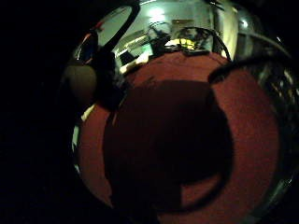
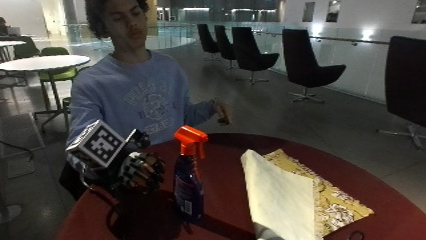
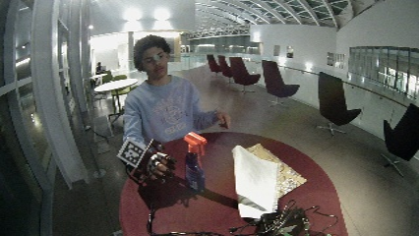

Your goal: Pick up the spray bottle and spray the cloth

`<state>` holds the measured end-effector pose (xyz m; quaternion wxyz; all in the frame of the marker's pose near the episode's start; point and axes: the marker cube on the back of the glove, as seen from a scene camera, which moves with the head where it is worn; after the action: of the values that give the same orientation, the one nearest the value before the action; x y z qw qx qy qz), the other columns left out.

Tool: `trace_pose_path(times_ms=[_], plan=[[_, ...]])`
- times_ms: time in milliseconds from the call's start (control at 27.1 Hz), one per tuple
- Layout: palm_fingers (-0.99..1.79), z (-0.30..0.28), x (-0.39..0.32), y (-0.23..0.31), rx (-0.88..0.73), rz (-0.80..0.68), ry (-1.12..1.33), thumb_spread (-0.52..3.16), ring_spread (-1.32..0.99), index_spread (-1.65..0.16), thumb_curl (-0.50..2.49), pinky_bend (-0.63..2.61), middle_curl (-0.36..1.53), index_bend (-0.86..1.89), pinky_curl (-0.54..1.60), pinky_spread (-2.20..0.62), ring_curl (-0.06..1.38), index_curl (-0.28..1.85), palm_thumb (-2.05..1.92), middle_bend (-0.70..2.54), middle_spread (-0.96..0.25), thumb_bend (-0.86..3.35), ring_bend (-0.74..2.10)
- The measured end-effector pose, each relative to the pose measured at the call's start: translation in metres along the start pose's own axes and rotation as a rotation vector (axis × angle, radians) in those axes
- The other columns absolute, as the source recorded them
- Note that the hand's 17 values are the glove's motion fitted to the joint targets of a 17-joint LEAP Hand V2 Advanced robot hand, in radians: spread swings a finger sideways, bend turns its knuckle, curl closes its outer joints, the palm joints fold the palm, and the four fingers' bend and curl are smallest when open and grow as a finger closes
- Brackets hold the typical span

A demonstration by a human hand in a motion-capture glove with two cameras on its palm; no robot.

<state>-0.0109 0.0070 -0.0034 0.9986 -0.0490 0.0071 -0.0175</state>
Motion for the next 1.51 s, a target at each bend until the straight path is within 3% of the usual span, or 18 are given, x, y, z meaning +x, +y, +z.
trace_pose_path(times_ms=[111, 295, 775, 997, 1329, 1513], plan=[[1.13, -0.002, -0.018, 0.01, -0.13, -0.058, 0.021, 0.39, -0.05, -0.13, 0.18, 0.23, 0.15, 0.28, 0.09, 0.05, 0.14, 0.12, 0.7, 0.39, -0.04, 0.44, 0.5], [0.89, 0.002, -0.055, 0.029, -0.336, -0.165, 0.095, 0.64, -0.04, -0.23, 0.22, 0.24, 0.21, 0.2, 0.18, 0.11, 0.22, 0.21, 0.69, 0.38, -0.05, 0.4, 0.43], [0.75, 0.005, -0.093, 0.036, -0.391, -0.174, 0.131, 0.99, 0.0, -0.33, 0.3, 0.26, 0.29, 0.11, 0.25, 0.17, 0.26, 0.23, 0.69, 0.34, -0.04, 0.32, 0.37], [0.63, 0.0, -0.063, 0.024, -0.316, -0.035, -0.02, 1.06, 0.01, -0.36, 0.3, 0.33, 0.29, 0.08, 0.29, 0.18, 0.27, 0.22, 0.61, 0.25, -0.04, 0.22, 0.36], [0.41, -0.009, -0.02, -0.018, -0.124, 0.262, -0.571, 1.03, 0.03, -0.4, 0.26, 0.5, 0.31, 0.02, 0.35, 0.2, 0.29, 0.13, 0.43, 0.23, -0.01, 0.03, 0.42], [0.39, 0.002, -0.009, -0.046, -0.073, 0.355, -0.588, 1.01, 0.04, -0.4, 0.26, 0.53, 0.33, 0.04, 0.36, 0.21, 0.3, 0.11, 0.44, 0.26, 0.0, -0.01, 0.45]])
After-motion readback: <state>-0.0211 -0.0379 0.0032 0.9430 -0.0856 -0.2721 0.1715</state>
